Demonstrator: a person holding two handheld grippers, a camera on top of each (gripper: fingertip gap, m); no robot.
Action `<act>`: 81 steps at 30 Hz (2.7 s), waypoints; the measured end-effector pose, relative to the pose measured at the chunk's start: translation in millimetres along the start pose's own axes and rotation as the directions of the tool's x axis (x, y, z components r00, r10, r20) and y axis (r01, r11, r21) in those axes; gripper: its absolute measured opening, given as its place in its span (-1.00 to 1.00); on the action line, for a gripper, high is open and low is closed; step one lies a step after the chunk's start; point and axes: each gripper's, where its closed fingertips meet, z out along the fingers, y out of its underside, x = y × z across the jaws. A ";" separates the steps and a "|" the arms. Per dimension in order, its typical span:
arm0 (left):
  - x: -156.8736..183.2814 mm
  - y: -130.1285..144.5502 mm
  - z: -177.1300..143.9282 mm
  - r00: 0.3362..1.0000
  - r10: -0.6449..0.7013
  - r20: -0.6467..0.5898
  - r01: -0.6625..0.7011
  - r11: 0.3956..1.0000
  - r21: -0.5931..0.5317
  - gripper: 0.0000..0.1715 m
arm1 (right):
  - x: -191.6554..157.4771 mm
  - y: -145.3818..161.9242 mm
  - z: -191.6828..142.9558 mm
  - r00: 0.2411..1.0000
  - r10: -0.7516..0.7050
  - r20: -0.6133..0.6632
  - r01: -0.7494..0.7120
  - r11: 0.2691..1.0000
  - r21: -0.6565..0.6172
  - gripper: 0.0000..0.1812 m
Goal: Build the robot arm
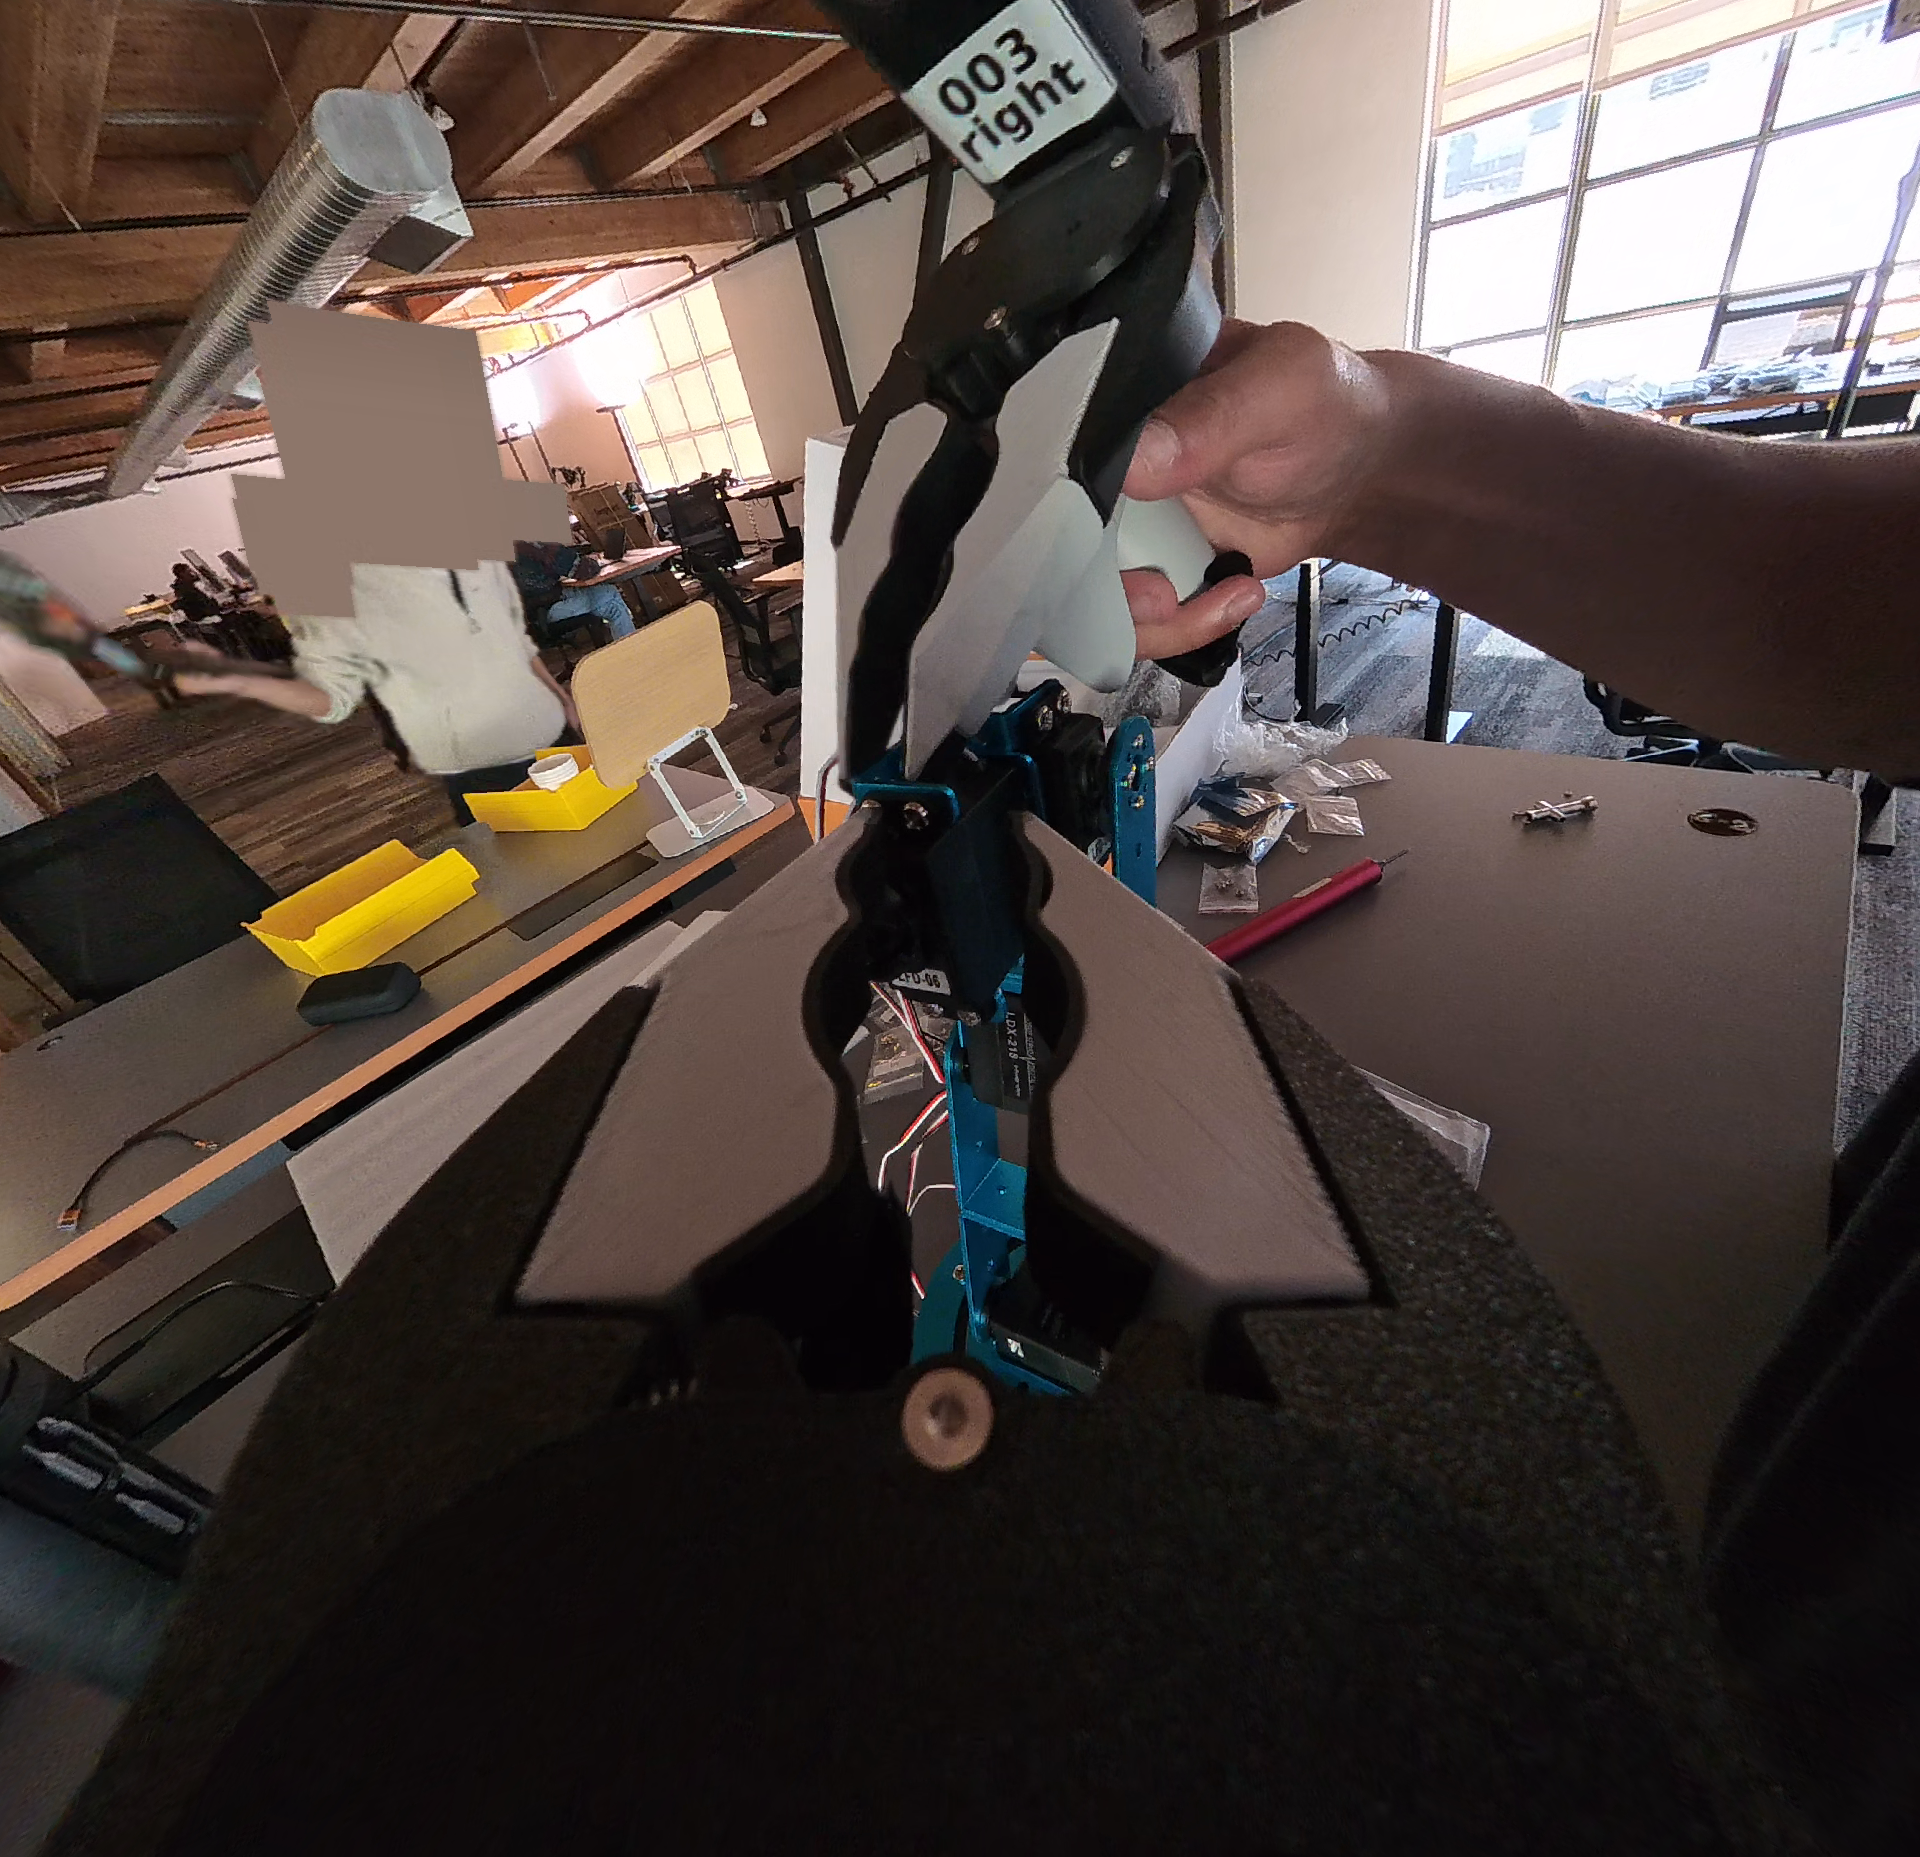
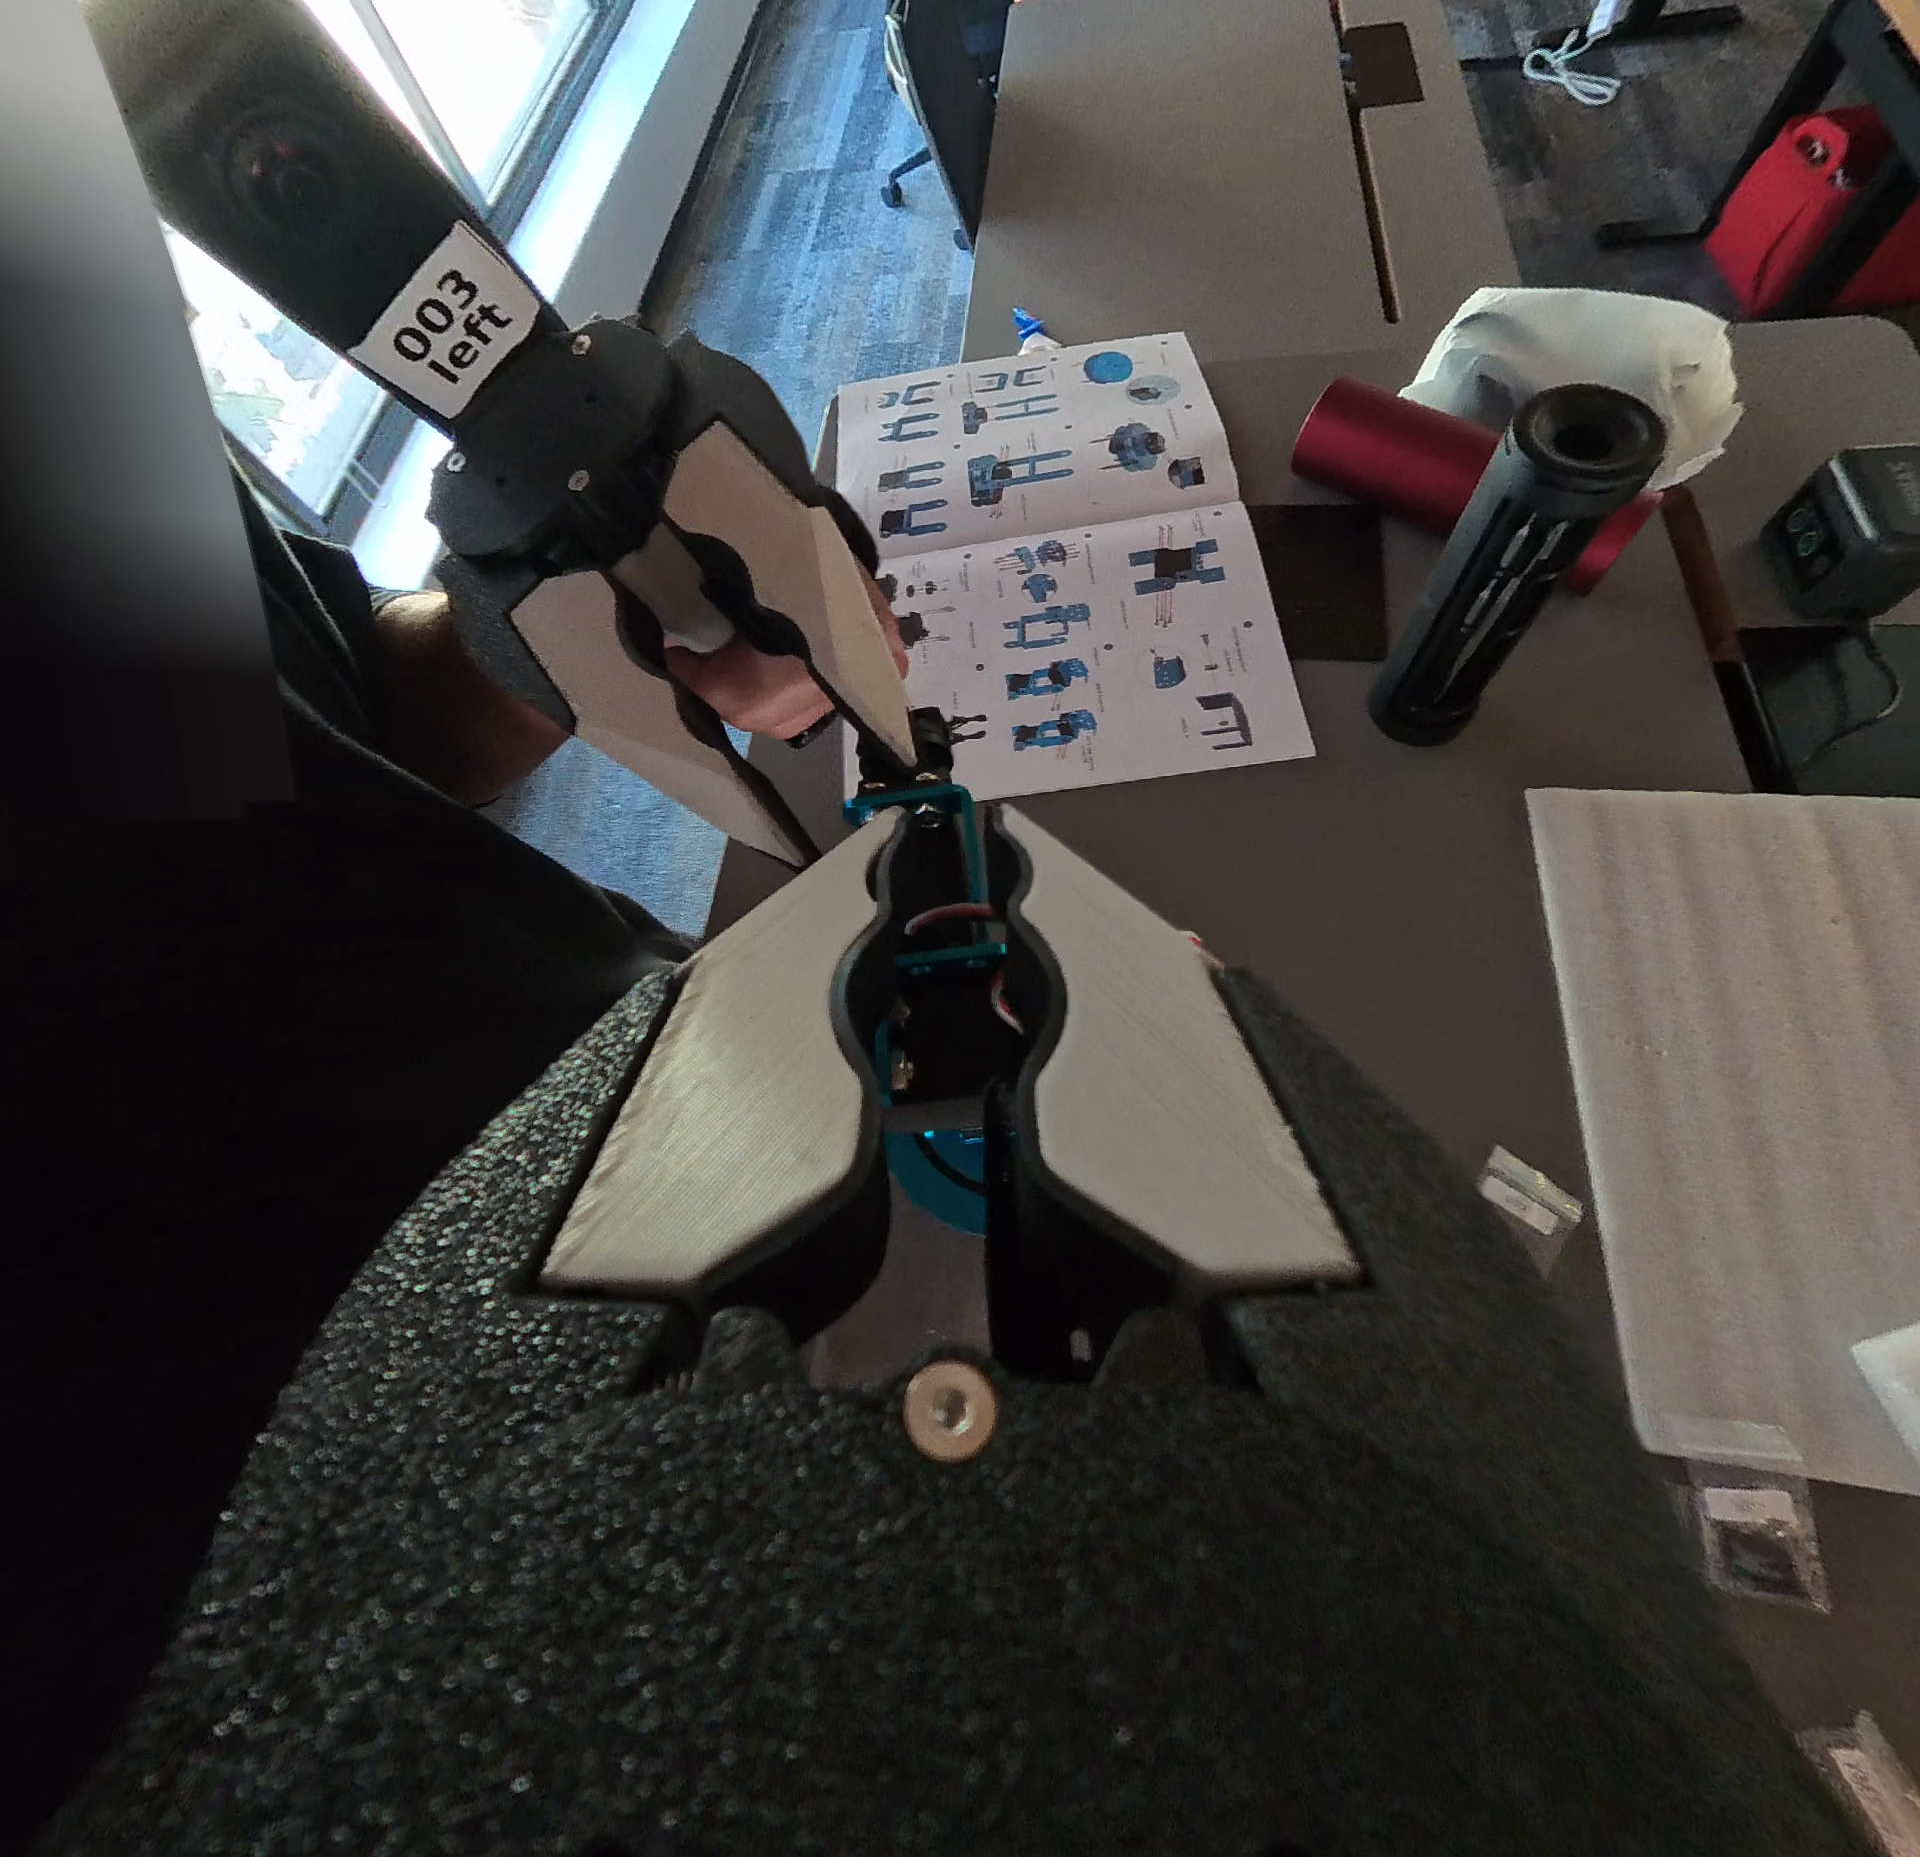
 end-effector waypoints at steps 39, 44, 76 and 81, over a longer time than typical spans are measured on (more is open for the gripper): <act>-1.0 -0.6 0.6 1.000 0.009 0.005 -0.009 1.000 0.000 -0.77 | -2.0 -1.9 -0.2 0.983 0.140 0.117 -0.144 0.989 0.025 -0.89; -1.3 -0.4 0.7 1.000 0.006 0.010 -0.006 1.000 0.001 -0.77 | -1.6 -2.1 -0.3 0.985 0.134 0.111 -0.137 0.990 0.022 -0.92; -5.3 -0.2 0.2 0.999 0.014 0.033 -0.014 1.000 0.003 -0.76 | -1.6 -1.3 0.3 0.989 0.097 0.112 -0.097 0.995 -0.004 -0.90; -6.1 0.2 0.0 0.999 0.025 0.041 -0.025 1.000 -0.001 -0.76 | -1.5 -1.7 0.4 0.990 0.089 0.109 -0.089 0.996 -0.012 -0.91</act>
